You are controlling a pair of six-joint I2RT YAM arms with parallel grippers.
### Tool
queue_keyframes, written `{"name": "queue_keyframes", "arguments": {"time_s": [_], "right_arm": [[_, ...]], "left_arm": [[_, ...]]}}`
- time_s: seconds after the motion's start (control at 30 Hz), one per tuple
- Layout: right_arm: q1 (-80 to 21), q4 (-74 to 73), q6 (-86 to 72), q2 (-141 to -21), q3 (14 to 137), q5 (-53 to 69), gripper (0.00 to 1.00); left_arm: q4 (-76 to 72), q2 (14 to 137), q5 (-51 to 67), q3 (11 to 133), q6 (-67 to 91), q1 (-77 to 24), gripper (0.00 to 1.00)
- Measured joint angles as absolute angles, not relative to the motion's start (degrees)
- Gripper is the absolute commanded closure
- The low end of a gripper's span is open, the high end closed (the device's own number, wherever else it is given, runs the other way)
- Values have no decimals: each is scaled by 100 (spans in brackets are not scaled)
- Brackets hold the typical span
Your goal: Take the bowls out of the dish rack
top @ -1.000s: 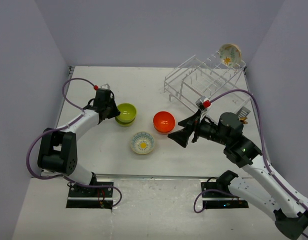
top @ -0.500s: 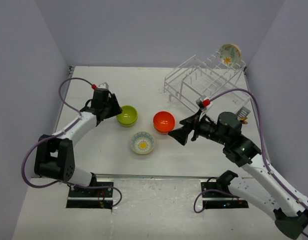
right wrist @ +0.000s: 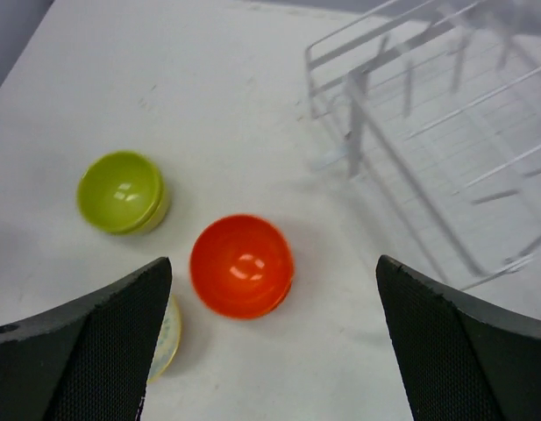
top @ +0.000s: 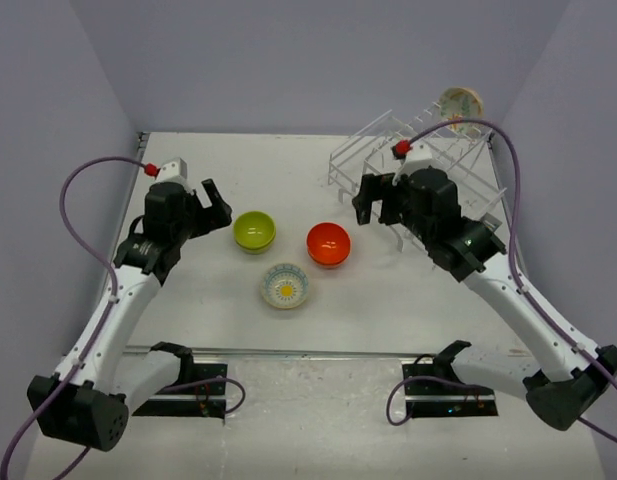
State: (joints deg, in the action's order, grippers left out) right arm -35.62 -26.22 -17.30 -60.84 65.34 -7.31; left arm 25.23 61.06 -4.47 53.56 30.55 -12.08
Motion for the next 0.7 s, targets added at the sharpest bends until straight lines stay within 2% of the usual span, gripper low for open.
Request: {"name": "queue_keyframes", "arguments": {"time_s": [0.27,0.43,0.7], "right_arm": [[-2628,-2692,-71,-8075,9325,-3426,1],[-1907,-2132,1590,-9537,10698,-4447,1],[-1170,-725,4034,-11074,11039,-4753,5]], "left_arm": [[3306,4115,-947,5570,2397,-1208,0],[3288,3780,-1251,4932,2283,-1216,0],[3393,3986,-1245,4654,2226,-1280,0]]}}
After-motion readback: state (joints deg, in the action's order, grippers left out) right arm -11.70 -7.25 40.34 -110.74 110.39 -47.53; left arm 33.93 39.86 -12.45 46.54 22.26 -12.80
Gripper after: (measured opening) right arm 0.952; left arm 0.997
